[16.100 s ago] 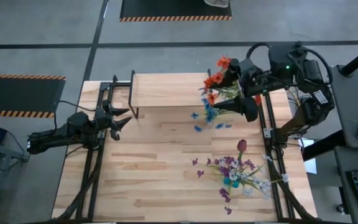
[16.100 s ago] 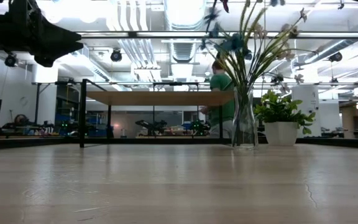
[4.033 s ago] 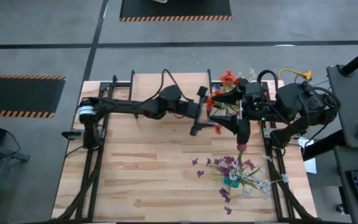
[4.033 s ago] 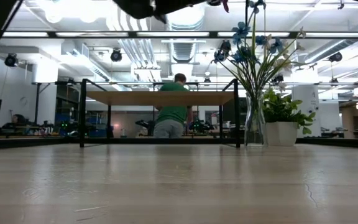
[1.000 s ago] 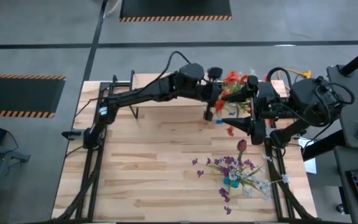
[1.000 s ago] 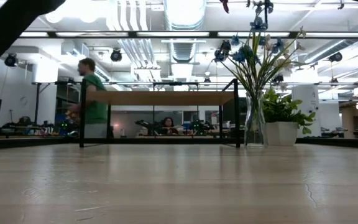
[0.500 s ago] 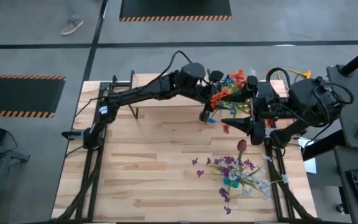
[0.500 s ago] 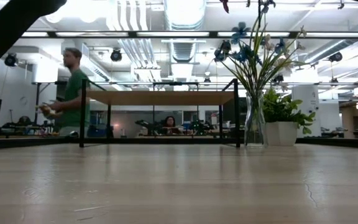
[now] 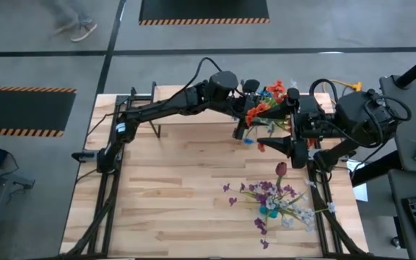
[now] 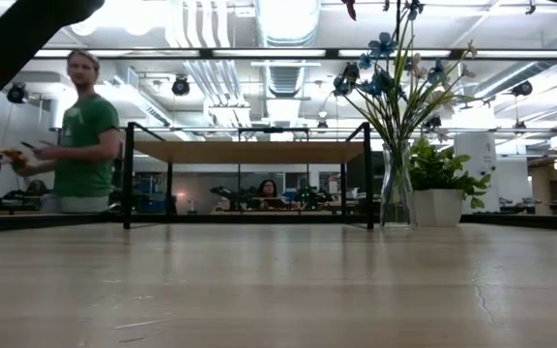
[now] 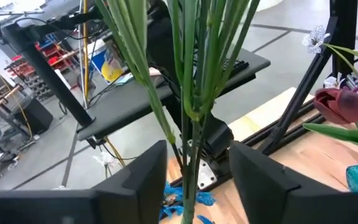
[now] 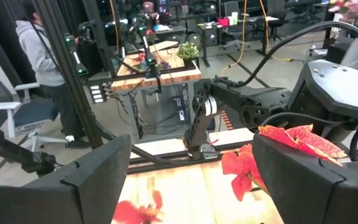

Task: Pick and place flowers into a vace then onto a shelf
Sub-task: Adjust the orange flowers on the transparent flower vase

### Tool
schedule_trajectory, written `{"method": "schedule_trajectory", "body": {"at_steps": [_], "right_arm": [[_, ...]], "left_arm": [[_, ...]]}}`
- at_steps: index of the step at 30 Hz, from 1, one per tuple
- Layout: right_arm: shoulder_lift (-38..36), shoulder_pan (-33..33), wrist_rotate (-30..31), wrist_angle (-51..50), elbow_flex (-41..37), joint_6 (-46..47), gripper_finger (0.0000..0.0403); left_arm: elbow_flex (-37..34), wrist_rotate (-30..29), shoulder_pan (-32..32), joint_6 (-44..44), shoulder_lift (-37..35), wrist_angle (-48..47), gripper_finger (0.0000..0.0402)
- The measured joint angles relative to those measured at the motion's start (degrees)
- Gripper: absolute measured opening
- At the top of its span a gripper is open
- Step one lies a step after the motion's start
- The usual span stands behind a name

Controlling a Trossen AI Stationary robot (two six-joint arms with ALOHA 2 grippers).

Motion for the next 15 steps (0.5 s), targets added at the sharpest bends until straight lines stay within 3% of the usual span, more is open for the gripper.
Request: {"method": "schedule_trajectory", "body": {"at_steps": [9, 15], "right_arm": [[0.04, 0.00, 0.01, -0.35, -0.02, -0.06, 0.0329], [0.37, 0.00, -0.03, 0.43, 0.06, 0.24, 0.0329]], "left_arm": [[0.04, -2.46, 0.11, -3.00, 1.01, 4.49, 0.0014], [0.07, -4.85, 0.72, -4.49, 2.01, 4.39, 0.0003]]}}
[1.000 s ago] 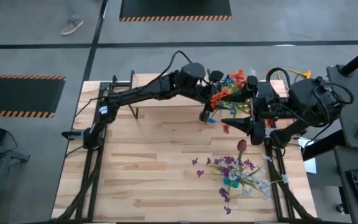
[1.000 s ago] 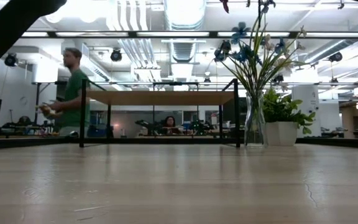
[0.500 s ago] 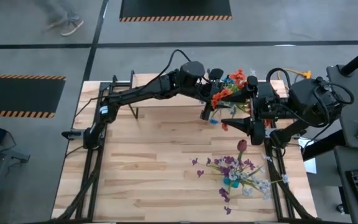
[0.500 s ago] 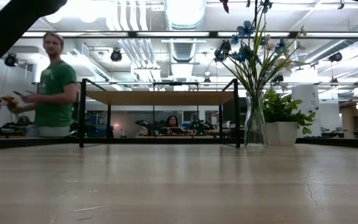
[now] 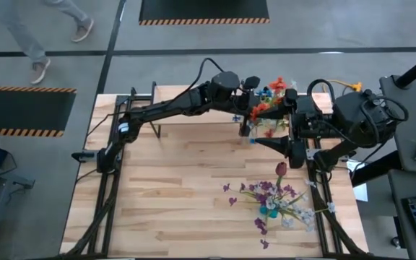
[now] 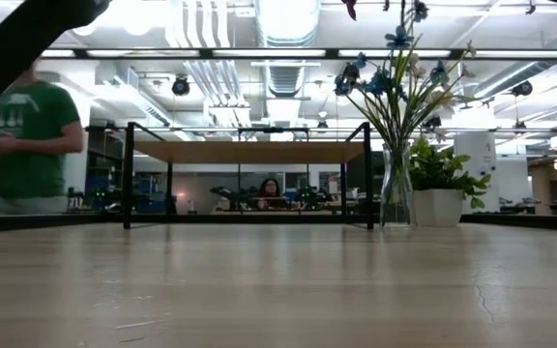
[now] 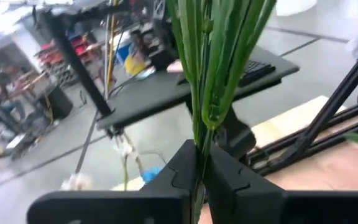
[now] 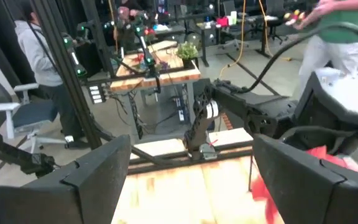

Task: Pick and place flowers into a vace then onto a shelf
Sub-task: Adjust the orange flowers on the transparent flower vase

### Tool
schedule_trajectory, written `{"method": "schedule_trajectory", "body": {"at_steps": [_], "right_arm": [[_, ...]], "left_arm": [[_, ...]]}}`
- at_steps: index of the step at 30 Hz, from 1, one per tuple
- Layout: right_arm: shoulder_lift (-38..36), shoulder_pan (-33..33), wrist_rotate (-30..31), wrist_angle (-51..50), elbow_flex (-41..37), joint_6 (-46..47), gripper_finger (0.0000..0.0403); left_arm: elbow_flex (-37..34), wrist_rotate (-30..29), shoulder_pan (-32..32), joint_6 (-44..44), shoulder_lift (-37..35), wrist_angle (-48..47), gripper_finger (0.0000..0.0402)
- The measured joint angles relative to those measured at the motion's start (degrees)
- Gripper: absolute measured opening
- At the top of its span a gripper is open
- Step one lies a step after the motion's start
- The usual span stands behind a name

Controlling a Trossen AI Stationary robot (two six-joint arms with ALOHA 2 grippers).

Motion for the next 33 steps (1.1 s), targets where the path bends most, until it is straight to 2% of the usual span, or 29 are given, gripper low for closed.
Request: {"method": "schedule_trajectory", "body": {"at_steps": [8, 21, 28, 33], "right_arm": [[-0.23, 0.02, -0.58, 2.58, 5.20, -4.30, 0.0329], [-0.36, 0.02, -0.28, -0.78, 15.63, -11.54, 0.0329], [-0.44, 0.02, 0.25, -7.28, 14.92, -16.21, 0.0329], [-0.41, 0.02, 6.70, -6.98, 14.40, -20.90, 0.0329]], "left_arm": [[-0.05, -7.94, 1.04, 0.76, -1.43, -6.42, 0.0001], [-0.02, -8.42, 1.18, -0.80, -8.52, -11.58, 0.0000], [-0.03, -8.59, 1.24, -6.10, -12.25, -14.14, 0.0000], [-0.05, -8.91, 1.29, -7.81, -15.57, -18.62, 0.0000]]}}
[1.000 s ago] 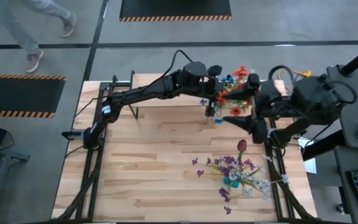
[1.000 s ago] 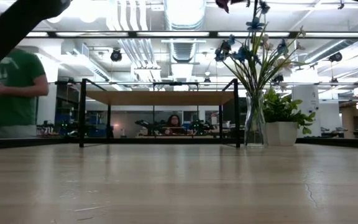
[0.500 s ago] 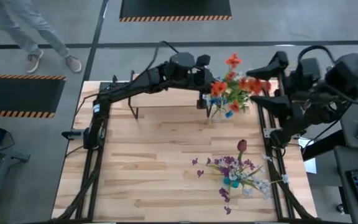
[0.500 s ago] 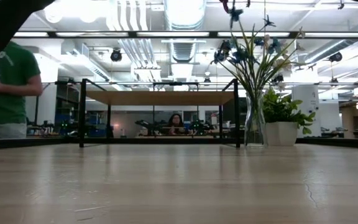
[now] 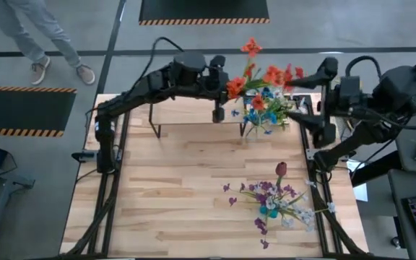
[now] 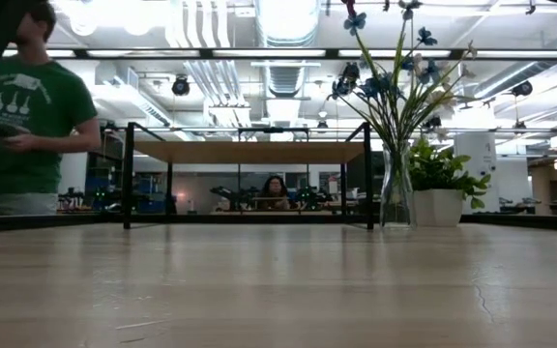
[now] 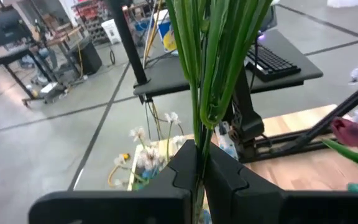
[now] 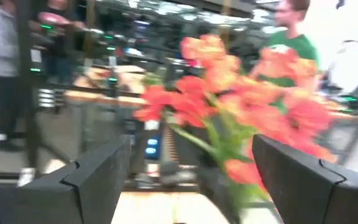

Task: Pick and place flowers into a vace then onto a shelf
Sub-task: Adjust the orange flowers on the transparent flower vase

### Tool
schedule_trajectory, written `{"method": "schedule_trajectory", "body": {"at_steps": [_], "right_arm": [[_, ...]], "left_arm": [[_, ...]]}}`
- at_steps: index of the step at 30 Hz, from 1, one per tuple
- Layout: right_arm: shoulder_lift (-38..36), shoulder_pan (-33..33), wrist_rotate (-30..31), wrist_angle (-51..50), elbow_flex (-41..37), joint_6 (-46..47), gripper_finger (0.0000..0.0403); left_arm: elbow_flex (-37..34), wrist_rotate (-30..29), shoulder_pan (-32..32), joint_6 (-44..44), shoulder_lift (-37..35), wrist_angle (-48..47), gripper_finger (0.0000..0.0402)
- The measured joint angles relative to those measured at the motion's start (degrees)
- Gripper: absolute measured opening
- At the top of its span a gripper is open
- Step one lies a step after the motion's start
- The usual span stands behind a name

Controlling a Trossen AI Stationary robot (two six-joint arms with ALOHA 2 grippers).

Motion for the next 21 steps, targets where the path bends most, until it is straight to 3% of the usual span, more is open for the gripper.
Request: {"method": "schedule_trajectory", "body": {"at_steps": [6, 12, 17, 21], "right_arm": [[-1.01, -0.02, 2.39, -0.96, -2.10, -2.63, 0.0329], [-3.23, -1.19, 2.62, 0.67, -13.14, -3.62, 0.0329], [-7.60, -4.47, 2.71, 9.39, -26.58, -5.22, 0.0329], [-12.64, -6.82, 2.28, 20.01, -36.58, -8.31, 0.0329]], "left_arm": [[0.02, -1.65, -0.09, -2.05, -4.16, -5.17, 0.0000], [-2.54, -4.61, -0.61, -3.21, -5.29, -8.25, 0.0000], [-11.36, -6.32, -0.50, -4.03, -10.24, -6.52, 0.0000], [-21.69, -13.51, 0.34, -6.09, -20.00, -3.00, 0.0000]]}}
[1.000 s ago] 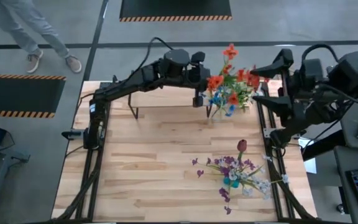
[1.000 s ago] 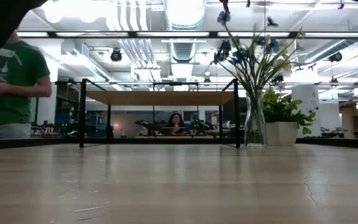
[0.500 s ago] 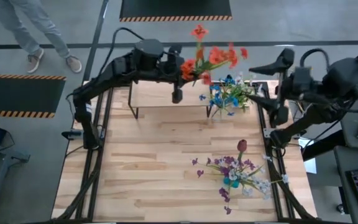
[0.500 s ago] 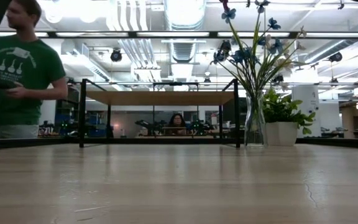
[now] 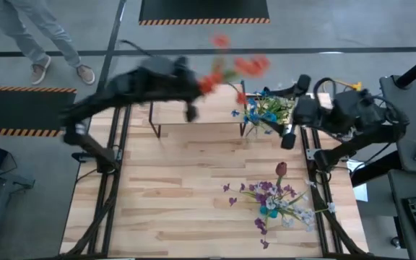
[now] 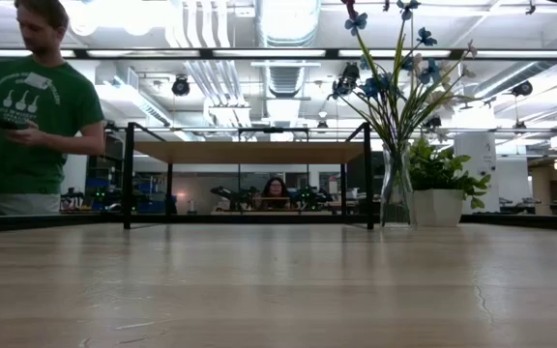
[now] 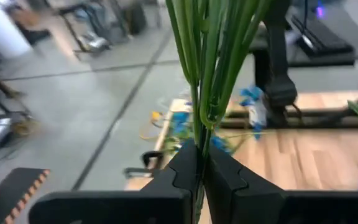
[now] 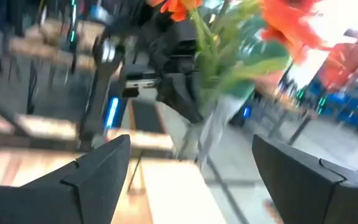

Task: Pick and place flowers into a vace then onto a shelf
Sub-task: Adjust the orange flowers on the transparent flower vase

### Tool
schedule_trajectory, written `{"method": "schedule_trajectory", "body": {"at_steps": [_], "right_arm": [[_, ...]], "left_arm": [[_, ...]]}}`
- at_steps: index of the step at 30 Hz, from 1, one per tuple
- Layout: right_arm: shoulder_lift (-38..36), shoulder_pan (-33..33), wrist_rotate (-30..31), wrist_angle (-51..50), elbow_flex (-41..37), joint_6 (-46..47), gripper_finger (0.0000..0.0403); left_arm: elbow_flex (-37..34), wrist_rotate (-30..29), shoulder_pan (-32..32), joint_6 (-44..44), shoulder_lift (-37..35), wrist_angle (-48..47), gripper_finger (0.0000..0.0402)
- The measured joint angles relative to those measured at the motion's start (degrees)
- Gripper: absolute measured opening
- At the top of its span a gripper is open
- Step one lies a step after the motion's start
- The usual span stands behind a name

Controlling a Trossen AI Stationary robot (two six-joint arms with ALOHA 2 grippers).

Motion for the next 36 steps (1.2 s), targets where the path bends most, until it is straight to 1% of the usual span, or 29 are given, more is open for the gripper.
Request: {"method": "schedule_trajectory", "body": {"at_steps": [3, 5, 7, 9, 12, 15, 16, 18, 19, 25, 28, 31, 36], "right_arm": [[-4.43, -1.68, -2.47, 11.22, -6.96, -3.10, 0.0329], [-6.14, -3.45, -4.37, 19.47, -11.79, -4.67, 0.0329], [-6.31, -5.69, -4.78, 26.15, -15.74, -8.62, 0.0329], [-5.52, -8.29, -3.58, 28.26, -18.70, -12.19, 0.0329], [-3.04, -11.06, -0.11, 28.91, -20.74, -10.96, 0.0329], [-1.16, -12.44, 0.54, 32.77, -20.74, -11.31, 0.0329], [-0.51, -12.57, 0.50, 33.69, -20.74, -11.06, 0.0329], [0.91, -12.59, -0.60, 34.42, -20.76, -10.78, 0.0329], [1.74, -12.65, -1.93, 34.18, -20.82, -10.82, 0.0329], [5.91, -14.22, -11.64, 34.35, -20.31, -5.22, 0.0329], [8.04, -15.36, -18.32, 34.97, -19.46, -2.94, 0.0329], [10.35, -16.44, -24.86, 35.07, -17.70, 0.48, 0.0329], [14.21, -16.80, -25.87, 32.64, -13.78, 0.83, 0.0329]], "left_arm": [[-11.58, 0.05, 0.02, 0.12, -10.55, 7.78, 0.0000], [-21.44, 0.42, -0.24, 0.21, -17.50, 14.96, 0.0000], [-32.10, 1.03, -0.17, 0.79, -23.54, 24.25, 0.0000], [-41.75, 0.86, 0.56, 2.71, -28.67, 31.08, 0.0000], [-52.87, 0.35, 1.95, 4.44, -34.00, 39.12, 0.0000], [-59.82, 1.97, 4.04, 3.26, -38.23, 45.71, 0.0000], [-61.72, 3.72, 5.04, 2.45, -39.54, 47.58, 0.0000], [-64.73, 7.83, 6.93, 1.24, -40.92, 49.48, 0.0000], [-65.76, 8.94, 7.44, 0.46, -41.44, 50.14, 0.0000], [-68.85, 10.80, 7.39, -1.68, -42.14, 51.50, 0.0000], [-67.94, 13.98, 7.00, -3.16, -41.17, 52.42, 0.0000], [-66.14, 15.33, 6.76, -3.93, -38.64, 52.36, 0.0000], [-62.23, 20.28, 4.94, -3.75, -32.69, 52.18, 0.0000]]}}
